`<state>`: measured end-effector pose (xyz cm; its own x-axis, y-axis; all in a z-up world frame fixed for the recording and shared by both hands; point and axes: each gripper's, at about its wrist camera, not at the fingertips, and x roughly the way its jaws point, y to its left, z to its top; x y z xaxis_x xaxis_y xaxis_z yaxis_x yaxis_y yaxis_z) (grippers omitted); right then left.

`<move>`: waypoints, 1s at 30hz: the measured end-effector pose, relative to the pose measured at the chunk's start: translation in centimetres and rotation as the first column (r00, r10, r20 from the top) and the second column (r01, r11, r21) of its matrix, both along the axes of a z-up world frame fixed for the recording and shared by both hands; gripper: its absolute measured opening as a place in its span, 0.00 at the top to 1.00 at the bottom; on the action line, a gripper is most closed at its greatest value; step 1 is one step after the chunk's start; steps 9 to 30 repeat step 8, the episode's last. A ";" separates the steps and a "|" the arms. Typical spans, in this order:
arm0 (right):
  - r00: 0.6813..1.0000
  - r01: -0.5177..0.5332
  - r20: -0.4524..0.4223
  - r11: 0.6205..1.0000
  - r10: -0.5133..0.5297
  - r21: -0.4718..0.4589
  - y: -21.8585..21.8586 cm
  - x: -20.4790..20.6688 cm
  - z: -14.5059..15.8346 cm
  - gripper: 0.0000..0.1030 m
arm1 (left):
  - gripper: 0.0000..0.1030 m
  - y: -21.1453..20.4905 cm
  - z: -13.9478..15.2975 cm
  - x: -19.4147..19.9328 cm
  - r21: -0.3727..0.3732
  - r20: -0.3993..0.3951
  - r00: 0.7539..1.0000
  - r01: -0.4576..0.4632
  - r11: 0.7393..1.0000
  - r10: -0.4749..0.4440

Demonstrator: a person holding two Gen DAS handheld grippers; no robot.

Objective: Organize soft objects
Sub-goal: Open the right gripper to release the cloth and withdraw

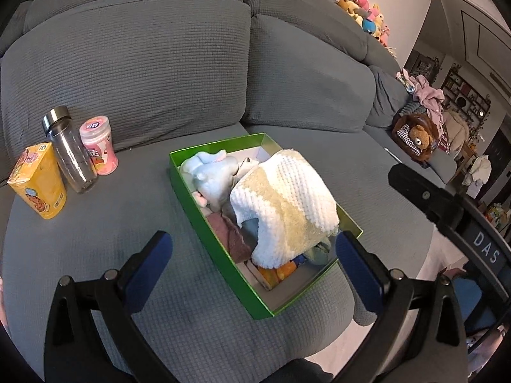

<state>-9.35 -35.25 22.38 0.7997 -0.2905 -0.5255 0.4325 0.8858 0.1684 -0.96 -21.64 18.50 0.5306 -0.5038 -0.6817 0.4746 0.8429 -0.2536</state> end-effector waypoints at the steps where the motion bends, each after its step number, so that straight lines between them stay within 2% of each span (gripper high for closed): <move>1: 1.000 0.003 -0.004 1.000 -0.003 0.000 0.0 0.0 0.0 0.07 | 0.01 0.0 0.0 -0.1 0.002 0.002 1.000 -0.001 1.000 0.001; 30: 1.000 0.015 -0.022 1.000 -0.015 -0.010 0.3 -0.1 -0.1 0.07 | 0.01 0.2 -0.4 -0.1 0.001 -0.017 1.000 -0.005 1.000 0.005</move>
